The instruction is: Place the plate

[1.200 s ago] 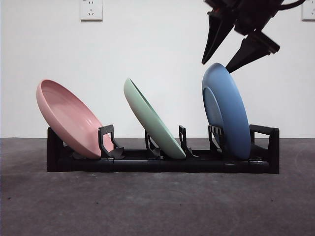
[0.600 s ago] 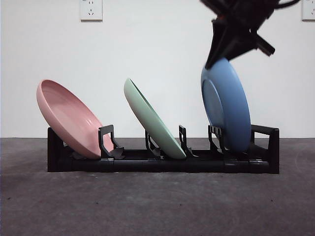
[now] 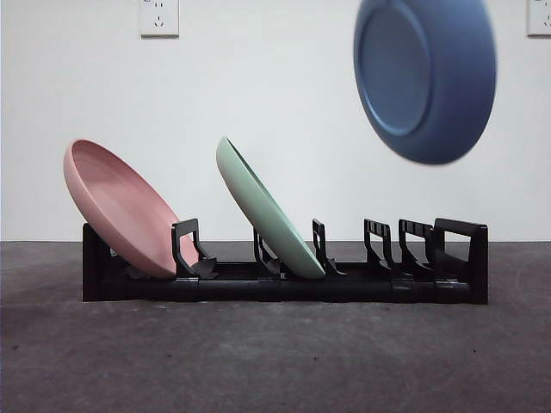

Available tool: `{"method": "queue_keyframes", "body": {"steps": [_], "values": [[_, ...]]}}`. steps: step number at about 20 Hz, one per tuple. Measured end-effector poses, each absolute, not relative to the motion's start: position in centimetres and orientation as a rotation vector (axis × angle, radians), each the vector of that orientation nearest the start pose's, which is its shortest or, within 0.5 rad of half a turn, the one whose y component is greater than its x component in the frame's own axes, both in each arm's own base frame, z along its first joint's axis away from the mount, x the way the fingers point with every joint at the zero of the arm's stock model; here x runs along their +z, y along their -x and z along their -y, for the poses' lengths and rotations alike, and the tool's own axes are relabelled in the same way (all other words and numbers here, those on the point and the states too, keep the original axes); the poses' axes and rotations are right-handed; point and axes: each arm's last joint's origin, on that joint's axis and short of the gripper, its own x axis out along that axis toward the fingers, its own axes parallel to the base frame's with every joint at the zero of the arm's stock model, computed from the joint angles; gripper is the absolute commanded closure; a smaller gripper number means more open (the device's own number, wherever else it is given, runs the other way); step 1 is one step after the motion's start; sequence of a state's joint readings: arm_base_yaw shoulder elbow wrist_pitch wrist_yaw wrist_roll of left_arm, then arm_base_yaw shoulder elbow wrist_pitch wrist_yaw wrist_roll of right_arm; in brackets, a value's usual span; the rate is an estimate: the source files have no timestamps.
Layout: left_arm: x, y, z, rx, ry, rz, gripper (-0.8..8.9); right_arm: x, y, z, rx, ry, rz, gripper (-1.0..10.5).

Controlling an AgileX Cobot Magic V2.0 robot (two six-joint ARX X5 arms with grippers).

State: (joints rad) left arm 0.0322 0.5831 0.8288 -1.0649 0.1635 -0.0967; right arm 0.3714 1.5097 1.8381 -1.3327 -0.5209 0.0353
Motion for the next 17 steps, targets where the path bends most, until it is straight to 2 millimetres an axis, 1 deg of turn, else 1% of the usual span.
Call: {"method": "queue_keyframes", "body": {"steps": [2, 4, 6, 10, 13, 15, 17], "values": [[29.6, -8.9, 0.2, -0.084, 0.171, -0.821, 4.69, 43.2, -21.5, -11.8, 0.872, -0.029, -0.997, 9.4], [29.6, -8.9, 0.2, -0.084, 0.171, -0.821, 4.69, 42.5, -18.6, -12.3, 0.901, 0.059, -0.997, 9.4], [29.6, -8.9, 0.2, -0.084, 0.171, -0.821, 4.69, 40.9, -16.2, -13.1, 0.915, 0.161, -0.998, 9.4], [29.6, -8.9, 0.2, -0.084, 0.171, -0.820, 4.69, 35.9, -12.2, -15.1, 0.921, 0.412, -0.996, 9.4], [29.7, -8.9, 0.2, -0.085, 0.171, -0.818, 4.69, 32.3, -9.4, -17.7, 0.970, 0.604, -0.924, 9.4], [29.7, -8.9, 0.2, -0.085, 0.171, -0.818, 4.69, 30.9, -7.4, -19.7, 1.019, 0.709, -0.852, 9.4], [29.7, -8.9, 0.2, -0.085, 0.171, -0.818, 4.69, 30.1, -6.2, -21.6, 1.033, 0.808, -0.786, 9.4]]}}
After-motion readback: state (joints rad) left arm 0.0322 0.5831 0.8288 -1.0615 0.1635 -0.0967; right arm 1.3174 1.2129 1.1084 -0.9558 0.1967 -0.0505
